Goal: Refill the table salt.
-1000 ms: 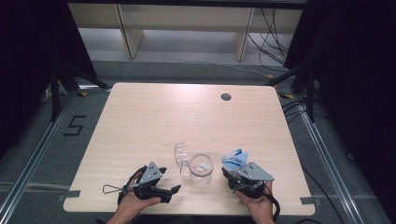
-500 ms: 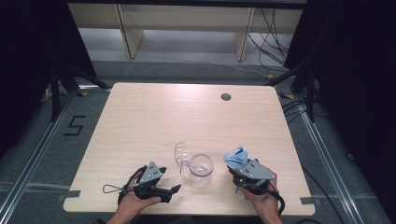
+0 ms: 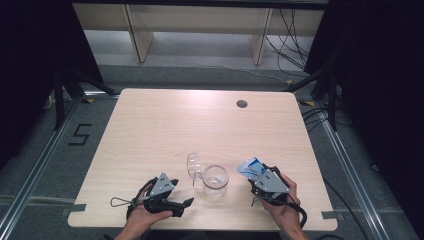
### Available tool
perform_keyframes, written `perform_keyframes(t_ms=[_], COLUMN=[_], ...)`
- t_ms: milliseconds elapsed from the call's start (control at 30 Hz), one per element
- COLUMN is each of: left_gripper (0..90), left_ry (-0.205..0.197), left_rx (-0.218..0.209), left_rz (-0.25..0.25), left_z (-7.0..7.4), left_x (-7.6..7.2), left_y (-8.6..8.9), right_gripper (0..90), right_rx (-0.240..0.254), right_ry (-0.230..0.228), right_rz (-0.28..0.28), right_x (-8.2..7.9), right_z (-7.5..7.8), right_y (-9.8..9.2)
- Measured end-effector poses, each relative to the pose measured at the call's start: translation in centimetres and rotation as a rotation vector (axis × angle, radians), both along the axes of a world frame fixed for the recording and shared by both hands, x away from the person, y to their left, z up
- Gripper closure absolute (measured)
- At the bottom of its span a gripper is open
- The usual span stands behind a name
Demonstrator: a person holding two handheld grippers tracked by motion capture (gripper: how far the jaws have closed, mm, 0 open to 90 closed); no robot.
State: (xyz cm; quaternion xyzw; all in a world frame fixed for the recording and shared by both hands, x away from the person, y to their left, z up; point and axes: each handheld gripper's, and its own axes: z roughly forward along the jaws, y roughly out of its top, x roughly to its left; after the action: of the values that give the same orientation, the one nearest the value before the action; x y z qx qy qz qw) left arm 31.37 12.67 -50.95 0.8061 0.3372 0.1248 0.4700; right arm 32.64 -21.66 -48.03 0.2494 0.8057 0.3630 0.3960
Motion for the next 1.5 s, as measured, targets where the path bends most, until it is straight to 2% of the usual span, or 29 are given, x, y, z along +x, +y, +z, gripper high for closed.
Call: perform_keyframes(t_ms=[133, 200, 333, 367, 400, 500, 567, 600, 700, 767, 833, 1033, 1133, 1167, 1200, 1233, 1300, 1333, 1367, 1500], left_gripper=[16.3, 16.2, 16.2, 16.2, 16.1, 16.1, 16.1, 16.1, 16.0, 16.0, 16.0, 16.0, 16.0, 16.0, 16.0, 16.0, 16.0, 16.0, 16.0, 15.9], left_ry=[-0.005, -0.001, -0.002, -0.01, -0.007, -0.008, -0.012, -0.013, -0.002, -0.007, -0.014, 0.001, -0.006, -0.009, 0.002, 0.006, -0.013, -0.016, -0.008, 0.001], left_rx=[0.018, 0.017, 0.0, 0.007, 0.002, 0.001, 0.013, 0.001, 0.01, 0.0, 0.019, 0.005, 0.002, 0.013, -0.001, -0.001, 0.001, 0.019, -0.002, 0.01], left_rz=[-0.007, -0.002, 0.003, -0.006, -0.004, -0.001, -0.02, -0.017, -0.013, -0.012, -0.023, -0.011, -0.011, -0.015, -0.007, -0.004, -0.018, -0.022, -0.013, -0.007], left_z=[0.1, 0.0, 0.0, 0.0, 0.0, 0.0, 0.2, 0.1, 0.1, 0.1, 0.2, 0.1, 0.2, 0.1, 0.1, 0.1, 0.1, 0.2, 0.1, 0.1], left_x=[0.1, 0.1, 0.0, 0.0, 0.0, 0.0, 0.0, -0.1, 0.0, -0.1, 0.0, 0.0, 0.0, 0.1, 0.0, -0.1, -0.1, 0.0, -0.1, -0.1], left_y=[0.1, 0.1, 0.0, 0.0, 0.0, -0.1, 0.0, -0.1, -0.1, -0.1, 0.0, -0.1, 0.0, 0.1, -0.1, -0.1, -0.1, 0.0, -0.1, -0.1], right_gripper=[48.2, 48.2, 48.3, 48.3, 48.2, 48.3, 48.3, 48.3, 48.4, 48.4, 48.6, 48.6, 48.6, 48.6, 48.6, 48.6, 48.6, 48.6, 48.6, 48.6], right_rx=[-0.03, -0.059, -0.081, -0.079, -0.091, -0.088, -0.108, -0.105, -0.115, -0.122, -0.123, -0.142, -0.153, -0.163, -0.168, -0.162, -0.17, -0.171, -0.173, -0.165], right_ry=[-0.013, -0.03, -0.052, -0.047, -0.063, -0.058, -0.07, -0.057, -0.072, -0.072, -0.084, -0.105, -0.108, -0.114, -0.116, -0.113, -0.126, -0.128, -0.132, -0.129], right_rz=[-0.004, 0.002, 0.001, -0.003, -0.005, 0.003, 0.009, 0.005, 0.008, 0.009, 0.009, 0.006, 0.006, 0.005, 0.005, -0.005, 0.004, 0.005, 0.006, -0.003], right_x=[0.1, 0.2, 0.2, 0.2, 0.3, 0.3, 0.4, 0.3, 0.4, 0.4, 0.6, 0.8, 0.8, 0.9, 1.0, 0.9, 0.9, 0.9, 0.9, 0.9], right_z=[0.0, 0.0, 0.1, 0.1, 0.1, 0.1, 0.1, 0.1, 0.1, 0.1, 0.2, 0.4, 0.4, 0.4, 0.4, 0.4, 0.5, 0.5, 0.5, 0.5], right_y=[0.1, 0.2, 0.3, 0.4, 0.4, 0.6, 0.8, 0.8, 1.0, 1.1, 1.1, 1.1, 1.1, 1.1, 1.1, 1.2, 1.2, 1.2, 1.2, 1.3])
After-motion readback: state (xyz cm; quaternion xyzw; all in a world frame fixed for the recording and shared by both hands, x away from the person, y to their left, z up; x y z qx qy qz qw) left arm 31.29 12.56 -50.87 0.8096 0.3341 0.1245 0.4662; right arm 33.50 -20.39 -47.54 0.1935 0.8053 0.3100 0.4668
